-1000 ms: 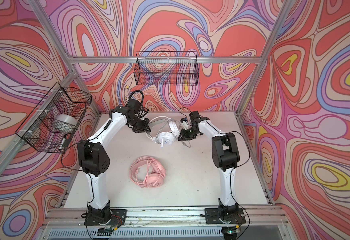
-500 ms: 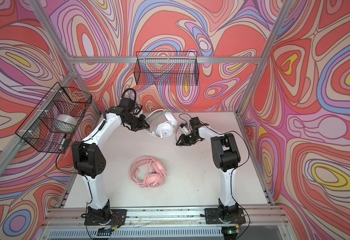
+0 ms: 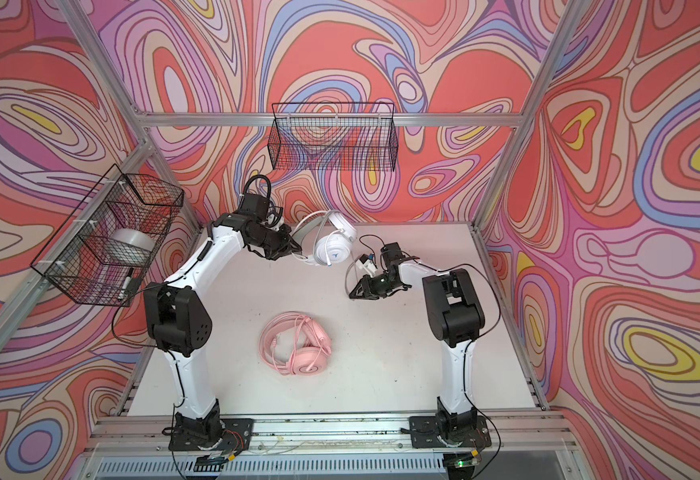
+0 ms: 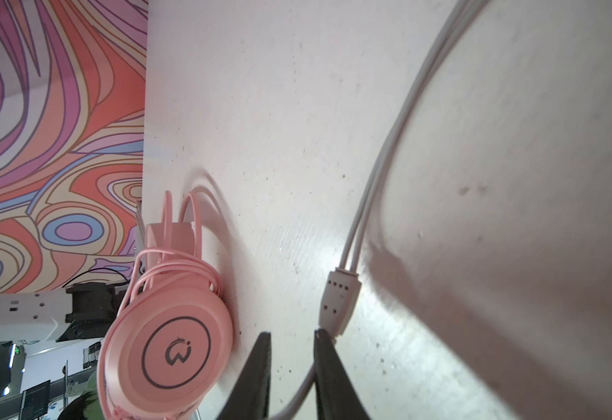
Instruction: Wrap the headphones
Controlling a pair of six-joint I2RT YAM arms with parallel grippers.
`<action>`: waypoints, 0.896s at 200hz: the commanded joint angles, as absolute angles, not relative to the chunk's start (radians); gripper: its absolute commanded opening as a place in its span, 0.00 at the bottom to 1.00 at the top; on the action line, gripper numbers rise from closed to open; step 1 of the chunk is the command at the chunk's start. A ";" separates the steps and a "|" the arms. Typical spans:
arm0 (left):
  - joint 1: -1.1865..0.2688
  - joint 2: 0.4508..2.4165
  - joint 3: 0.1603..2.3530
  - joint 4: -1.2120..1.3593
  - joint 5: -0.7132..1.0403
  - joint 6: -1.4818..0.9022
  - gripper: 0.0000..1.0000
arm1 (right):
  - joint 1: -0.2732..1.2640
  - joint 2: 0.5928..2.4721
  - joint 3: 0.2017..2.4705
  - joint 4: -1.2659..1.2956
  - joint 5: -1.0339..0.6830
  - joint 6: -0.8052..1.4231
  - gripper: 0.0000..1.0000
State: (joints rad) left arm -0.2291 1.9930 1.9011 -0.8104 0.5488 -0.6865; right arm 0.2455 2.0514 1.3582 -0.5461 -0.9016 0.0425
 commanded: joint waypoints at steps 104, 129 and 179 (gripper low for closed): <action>-0.254 1.998 1.884 -0.761 0.569 -0.710 0.00 | 0.161 2.032 1.561 -1.028 -0.492 -0.096 0.00; -0.276 2.023 1.894 -0.754 0.573 -0.718 0.00 | 0.157 2.109 1.682 -1.069 -0.338 -0.061 0.01; -0.285 2.065 1.921 -0.744 0.576 -0.736 0.00 | 0.156 2.098 1.705 -0.970 -0.423 0.011 0.21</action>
